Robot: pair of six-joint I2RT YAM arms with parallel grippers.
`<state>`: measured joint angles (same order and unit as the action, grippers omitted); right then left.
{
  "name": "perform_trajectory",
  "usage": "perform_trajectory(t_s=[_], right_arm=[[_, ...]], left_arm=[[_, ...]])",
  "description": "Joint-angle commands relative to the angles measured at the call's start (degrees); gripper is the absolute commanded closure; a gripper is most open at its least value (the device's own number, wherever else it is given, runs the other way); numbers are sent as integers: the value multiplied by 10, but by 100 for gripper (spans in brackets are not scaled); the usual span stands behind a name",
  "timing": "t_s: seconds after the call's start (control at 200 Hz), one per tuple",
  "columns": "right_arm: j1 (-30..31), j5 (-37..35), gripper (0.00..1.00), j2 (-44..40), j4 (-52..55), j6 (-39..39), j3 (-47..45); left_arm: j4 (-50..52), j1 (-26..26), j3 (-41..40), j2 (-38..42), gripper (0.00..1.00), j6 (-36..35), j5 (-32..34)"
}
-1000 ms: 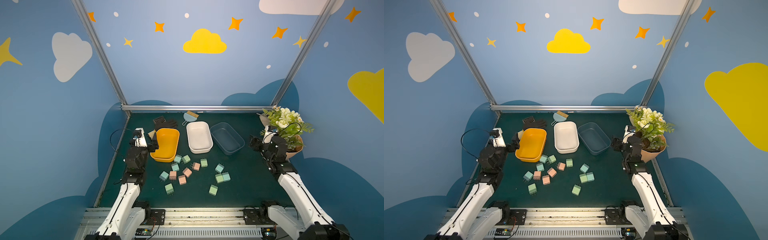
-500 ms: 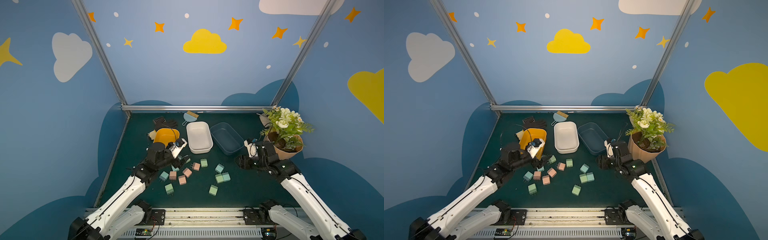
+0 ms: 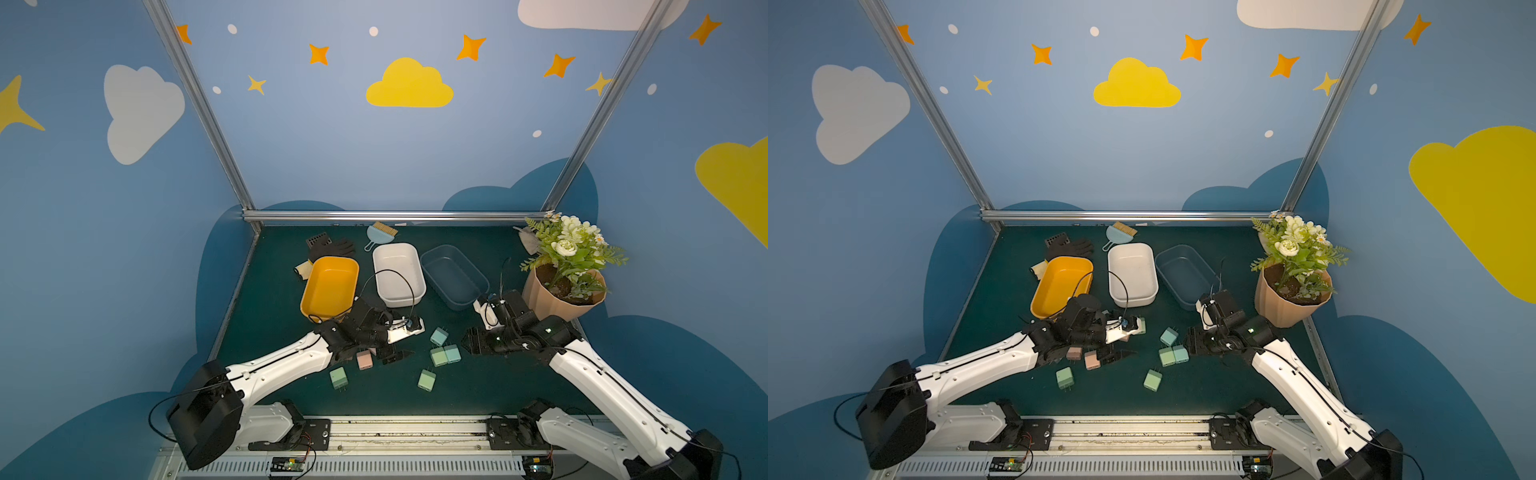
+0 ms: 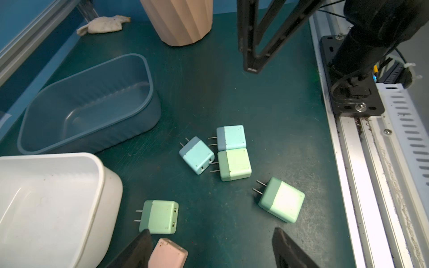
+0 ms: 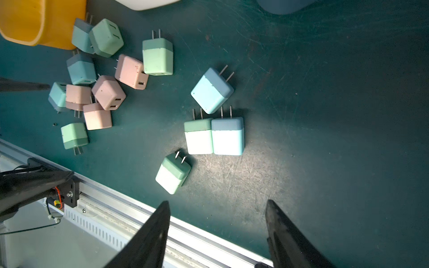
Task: Place the plugs by color into the storage box
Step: Pick up the plug from the center of the board.
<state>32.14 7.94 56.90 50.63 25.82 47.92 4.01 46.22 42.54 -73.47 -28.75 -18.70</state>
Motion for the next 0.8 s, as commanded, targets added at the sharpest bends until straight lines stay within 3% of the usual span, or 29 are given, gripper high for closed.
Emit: perform_trajectory(t_s=[0.0, 0.205, 0.481, 0.796], right_arm=[[4, -13, 34, 22, -25, 18, -14], [5, -4, 35, 76, -47, 32, -21], [11, 38, 42, 177, -52, 12, -3], [47, -16, 42, 263, -68, -11, 23]], left_arm=[[-26, 3, 6, -8, 18, -20, -33], [-88, 6, -45, 1, 18, -33, -44], [-57, 27, -31, -14, 18, -71, -46], [-45, 37, -29, -22, 18, -86, -47]])
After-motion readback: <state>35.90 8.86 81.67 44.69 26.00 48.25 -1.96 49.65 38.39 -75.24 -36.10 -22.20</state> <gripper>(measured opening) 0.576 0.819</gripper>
